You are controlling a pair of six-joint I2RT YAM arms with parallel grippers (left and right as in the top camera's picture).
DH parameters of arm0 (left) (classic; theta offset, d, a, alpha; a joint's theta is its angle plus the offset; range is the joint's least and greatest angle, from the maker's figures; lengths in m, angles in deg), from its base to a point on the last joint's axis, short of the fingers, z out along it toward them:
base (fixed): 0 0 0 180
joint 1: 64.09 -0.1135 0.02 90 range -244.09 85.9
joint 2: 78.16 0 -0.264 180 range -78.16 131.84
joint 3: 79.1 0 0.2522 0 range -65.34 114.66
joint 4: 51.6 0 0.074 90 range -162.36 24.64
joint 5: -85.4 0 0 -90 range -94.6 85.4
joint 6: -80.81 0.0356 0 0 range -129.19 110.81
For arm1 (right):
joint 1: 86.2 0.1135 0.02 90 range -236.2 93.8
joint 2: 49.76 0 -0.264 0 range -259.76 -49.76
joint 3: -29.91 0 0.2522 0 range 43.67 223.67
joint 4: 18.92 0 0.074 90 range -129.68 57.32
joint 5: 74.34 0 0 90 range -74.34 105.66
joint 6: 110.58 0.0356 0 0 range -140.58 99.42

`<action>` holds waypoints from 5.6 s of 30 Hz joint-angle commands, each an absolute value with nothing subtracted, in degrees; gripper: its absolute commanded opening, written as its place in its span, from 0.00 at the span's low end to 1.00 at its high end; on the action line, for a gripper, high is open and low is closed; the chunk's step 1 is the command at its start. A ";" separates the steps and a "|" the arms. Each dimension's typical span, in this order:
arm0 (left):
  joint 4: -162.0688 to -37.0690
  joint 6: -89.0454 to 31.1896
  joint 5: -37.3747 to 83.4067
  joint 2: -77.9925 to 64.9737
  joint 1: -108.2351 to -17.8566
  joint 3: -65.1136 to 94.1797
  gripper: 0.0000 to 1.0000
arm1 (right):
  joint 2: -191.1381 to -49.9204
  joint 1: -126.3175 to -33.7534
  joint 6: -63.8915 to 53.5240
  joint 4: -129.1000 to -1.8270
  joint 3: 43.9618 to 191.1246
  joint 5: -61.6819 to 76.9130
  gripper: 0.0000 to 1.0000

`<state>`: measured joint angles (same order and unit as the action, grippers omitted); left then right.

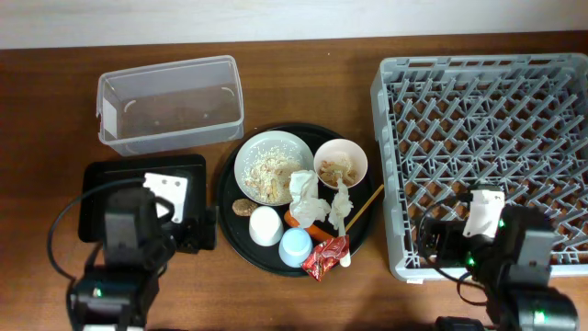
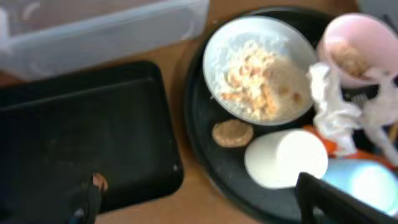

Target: Sort waste into correct bins and load items into the dishwasher rack

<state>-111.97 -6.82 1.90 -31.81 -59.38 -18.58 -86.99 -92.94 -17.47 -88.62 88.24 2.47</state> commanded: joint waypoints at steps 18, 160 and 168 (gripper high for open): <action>-95.78 -8.50 8.85 24.52 -32.00 2.27 0.99 | -92.52 -92.59 -1.64 -95.64 92.22 19.17 0.98; -122.22 -9.77 -11.17 22.70 -14.62 18.88 0.00 | -92.50 -92.70 1.37 -96.80 92.37 20.22 0.98; -108.32 -9.53 -14.12 17.37 -34.47 19.19 0.00 | -92.50 -92.70 1.35 -96.80 92.40 20.24 0.98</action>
